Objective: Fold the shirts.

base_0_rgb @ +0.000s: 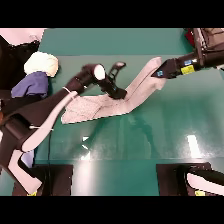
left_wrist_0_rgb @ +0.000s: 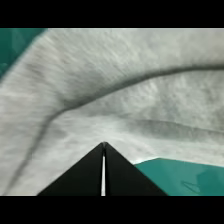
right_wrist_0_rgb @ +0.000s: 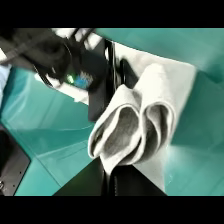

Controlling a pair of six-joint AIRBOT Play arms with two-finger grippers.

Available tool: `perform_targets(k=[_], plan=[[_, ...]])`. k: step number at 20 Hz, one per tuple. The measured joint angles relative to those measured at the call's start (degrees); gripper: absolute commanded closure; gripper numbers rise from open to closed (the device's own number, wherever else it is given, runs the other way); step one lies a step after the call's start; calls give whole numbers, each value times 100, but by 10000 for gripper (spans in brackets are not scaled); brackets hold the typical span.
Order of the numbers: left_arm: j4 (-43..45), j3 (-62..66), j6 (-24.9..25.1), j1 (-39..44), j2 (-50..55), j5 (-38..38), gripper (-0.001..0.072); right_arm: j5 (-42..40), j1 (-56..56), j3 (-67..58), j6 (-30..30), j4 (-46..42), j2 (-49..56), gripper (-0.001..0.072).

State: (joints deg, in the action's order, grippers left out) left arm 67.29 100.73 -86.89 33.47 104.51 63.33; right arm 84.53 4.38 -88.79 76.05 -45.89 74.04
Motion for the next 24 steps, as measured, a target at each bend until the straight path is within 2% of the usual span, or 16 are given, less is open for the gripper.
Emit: perform_targets(k=[7, 13, 20, 21, 22, 23, 24], plan=[[1014, 199, 153, -1502, -1447, 883, 686, -66, 1462, -1552, 334, -66, 1200, 701], [1530, 221, 177, -2914, -2636, 1165, 686, -649, 2763, -2693, 398, -68, 2590, 701], [1620, 219, 186, -3530, -3001, 1375, 685, -1665, 3558, -2815, 168, -68, 3740, 695], [1631, 219, 186, -3556, -3008, 1386, 685, -1797, 3661, -2885, 131, -35, 3886, 552], [1631, 216, 186, -3571, -3012, 1390, 685, -1952, 3759, -2903, 92, 37, 3995, 251], [1626, 219, 186, -3580, -3025, 1408, 686, -2133, 3864, -2876, 0, 127, 4089, 58], [1622, 219, 186, -3587, -3029, 1412, 685, -2275, 3952, -2841, -133, 269, 4144, 29]])
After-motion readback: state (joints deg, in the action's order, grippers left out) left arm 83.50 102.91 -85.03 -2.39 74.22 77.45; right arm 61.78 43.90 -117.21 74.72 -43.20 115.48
